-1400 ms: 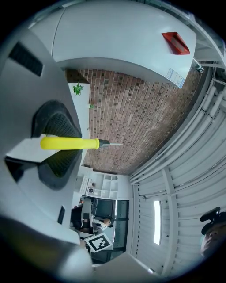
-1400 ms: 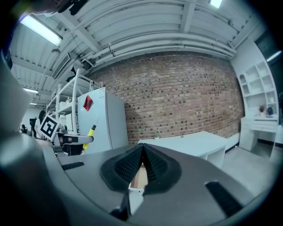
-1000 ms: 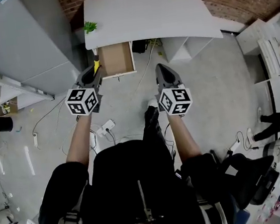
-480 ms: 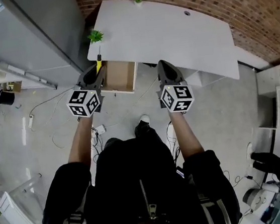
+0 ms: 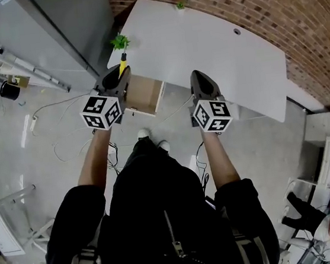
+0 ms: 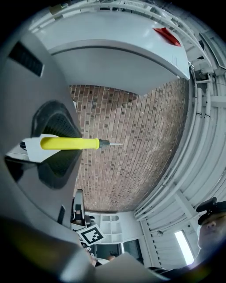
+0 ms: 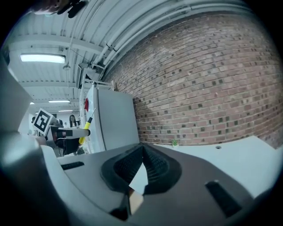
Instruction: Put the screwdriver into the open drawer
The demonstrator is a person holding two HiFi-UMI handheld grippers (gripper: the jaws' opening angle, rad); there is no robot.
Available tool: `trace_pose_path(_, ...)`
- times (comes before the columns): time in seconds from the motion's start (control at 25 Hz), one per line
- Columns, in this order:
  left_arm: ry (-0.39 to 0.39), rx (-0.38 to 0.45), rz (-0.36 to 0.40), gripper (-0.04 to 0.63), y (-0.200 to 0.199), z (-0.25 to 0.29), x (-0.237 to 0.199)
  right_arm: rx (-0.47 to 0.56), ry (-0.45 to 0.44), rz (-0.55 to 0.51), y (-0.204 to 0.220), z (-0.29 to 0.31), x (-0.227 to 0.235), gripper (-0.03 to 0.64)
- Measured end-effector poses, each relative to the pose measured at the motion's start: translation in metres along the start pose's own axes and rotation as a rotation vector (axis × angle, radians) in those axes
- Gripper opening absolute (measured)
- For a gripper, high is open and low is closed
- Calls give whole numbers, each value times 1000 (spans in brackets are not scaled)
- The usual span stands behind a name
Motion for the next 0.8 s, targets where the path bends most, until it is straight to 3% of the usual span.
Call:
trace_pose_path(0.4,-12,17,-15,91,-4,16,-21,-11,-40,-5,-4,32,2,-2)
trace_pose_path(0.8,-28,-79,-44,91,28,32,-36,-88,-40,23,19,42,5,-2)
Point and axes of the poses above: the fingertips, and each gripper's own axes: z forward along the fingers, x to its right, y out of its underside, the point moved 10 cm from there along -z, backward along the fingers, and after that the axes turned 3 degrees about -y, right-handed, at the moved point
